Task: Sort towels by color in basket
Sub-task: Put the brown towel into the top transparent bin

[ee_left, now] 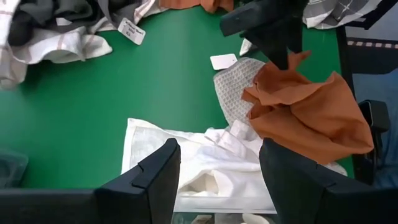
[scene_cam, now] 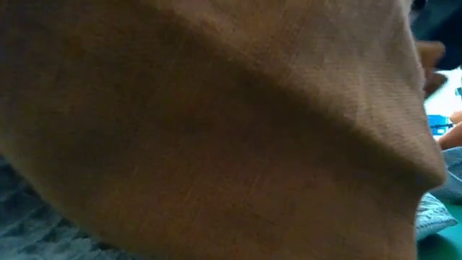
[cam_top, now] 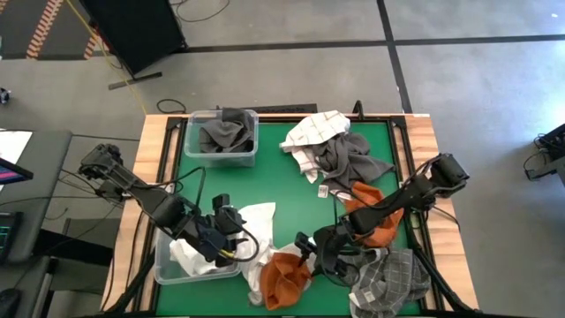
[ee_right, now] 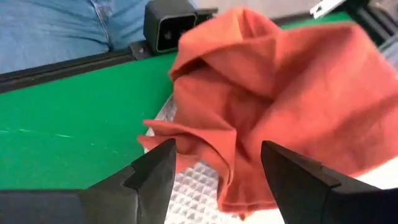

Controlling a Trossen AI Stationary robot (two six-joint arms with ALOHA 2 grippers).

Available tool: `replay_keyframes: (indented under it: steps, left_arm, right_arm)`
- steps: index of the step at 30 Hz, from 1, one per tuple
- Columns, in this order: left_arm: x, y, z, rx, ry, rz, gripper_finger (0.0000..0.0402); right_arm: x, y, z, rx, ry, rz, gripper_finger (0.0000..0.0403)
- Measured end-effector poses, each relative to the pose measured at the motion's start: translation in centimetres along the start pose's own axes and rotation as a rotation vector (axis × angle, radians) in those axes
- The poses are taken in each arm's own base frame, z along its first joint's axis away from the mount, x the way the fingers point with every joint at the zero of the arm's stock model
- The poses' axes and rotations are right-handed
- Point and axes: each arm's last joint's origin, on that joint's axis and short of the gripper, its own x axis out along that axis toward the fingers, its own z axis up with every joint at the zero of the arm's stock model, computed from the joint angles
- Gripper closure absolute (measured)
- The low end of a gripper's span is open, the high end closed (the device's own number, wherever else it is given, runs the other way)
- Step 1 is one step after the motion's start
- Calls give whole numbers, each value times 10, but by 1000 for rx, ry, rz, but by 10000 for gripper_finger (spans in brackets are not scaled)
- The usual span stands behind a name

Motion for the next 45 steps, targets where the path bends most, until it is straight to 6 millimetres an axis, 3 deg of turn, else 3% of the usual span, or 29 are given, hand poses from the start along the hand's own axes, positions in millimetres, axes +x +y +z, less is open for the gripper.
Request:
replay_keyframes:
  steps: [8,20,28,35,39,45]
  left_arm:
    - [1,2,1,-2,0,3,194]
    - [3,4,6,-25,-25,5,193]
    - [6,7,14,-36,-76,-4,193]
    - [7,9,16,-41,-84,-6,193]
    - [7,9,16,-24,-81,-6,193]
    - [7,9,16,-3,-81,-6,193]
  right_arm:
    - [-3,-7,10,-75,-36,-28,138]
    - [-9,-28,-5,-29,-113,27,138]
    - [25,-34,-41,51,-63,107,138]
    - [34,-47,-46,126,-114,167,143]
    - [34,-47,-46,117,-117,169,186]
    - [34,-45,-47,107,-104,185,325]
